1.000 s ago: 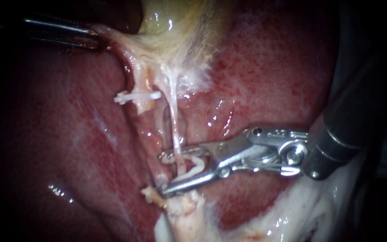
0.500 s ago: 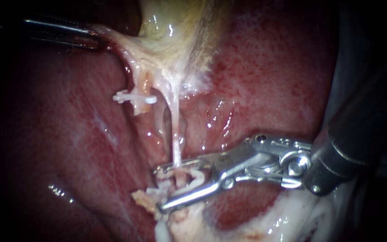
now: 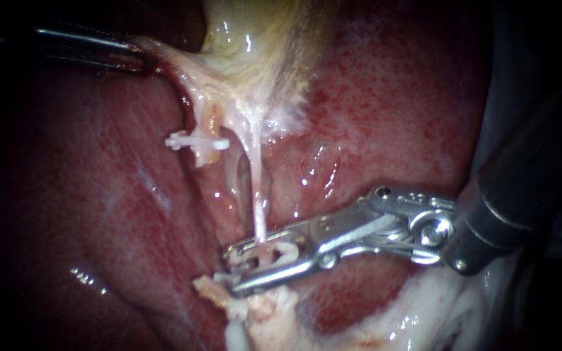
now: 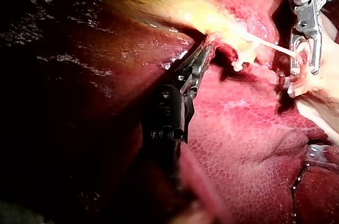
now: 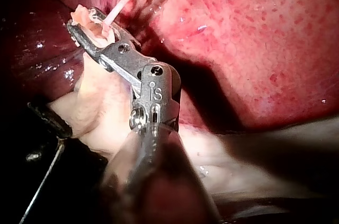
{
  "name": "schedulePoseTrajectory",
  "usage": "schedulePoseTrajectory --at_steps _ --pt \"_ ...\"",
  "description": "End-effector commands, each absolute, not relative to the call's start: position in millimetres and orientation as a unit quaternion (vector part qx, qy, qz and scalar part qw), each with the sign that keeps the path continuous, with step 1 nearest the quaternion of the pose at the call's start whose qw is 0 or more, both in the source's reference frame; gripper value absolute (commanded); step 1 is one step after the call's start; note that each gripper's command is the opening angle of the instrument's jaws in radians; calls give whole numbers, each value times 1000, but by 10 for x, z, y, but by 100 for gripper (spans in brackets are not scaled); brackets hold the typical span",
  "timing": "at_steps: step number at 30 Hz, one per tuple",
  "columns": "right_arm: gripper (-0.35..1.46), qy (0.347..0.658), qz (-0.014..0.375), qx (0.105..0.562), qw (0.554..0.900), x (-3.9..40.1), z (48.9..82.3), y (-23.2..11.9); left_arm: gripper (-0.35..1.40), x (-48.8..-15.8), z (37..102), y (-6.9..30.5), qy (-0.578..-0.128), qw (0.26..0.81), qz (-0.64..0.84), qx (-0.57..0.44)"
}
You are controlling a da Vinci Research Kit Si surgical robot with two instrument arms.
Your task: Clipping first clip right tube
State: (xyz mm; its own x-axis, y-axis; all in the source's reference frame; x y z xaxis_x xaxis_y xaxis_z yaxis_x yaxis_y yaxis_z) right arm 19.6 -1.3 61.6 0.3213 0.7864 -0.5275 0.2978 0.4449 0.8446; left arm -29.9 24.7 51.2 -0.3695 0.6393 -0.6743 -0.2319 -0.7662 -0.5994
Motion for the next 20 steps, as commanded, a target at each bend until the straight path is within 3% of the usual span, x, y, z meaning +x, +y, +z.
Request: schedulePoseTrajectory --at_steps 1,6,7,20 --pt "-11 551 189 492 647 196 614 -13 -35 -299 512 247 -207 272 801 -491" --pt "-24 544 197 501 644 195 614 -13 -35 -299 512 247 -207 272 801 -491" --pt "-34 542 198 503 643 195 614 -13 -35 -299 512 247 -207 272 801 -491" --pt "-35 532 200 519 639 195 616 -14 -35 -298 513 248 -207 272 801 -491"
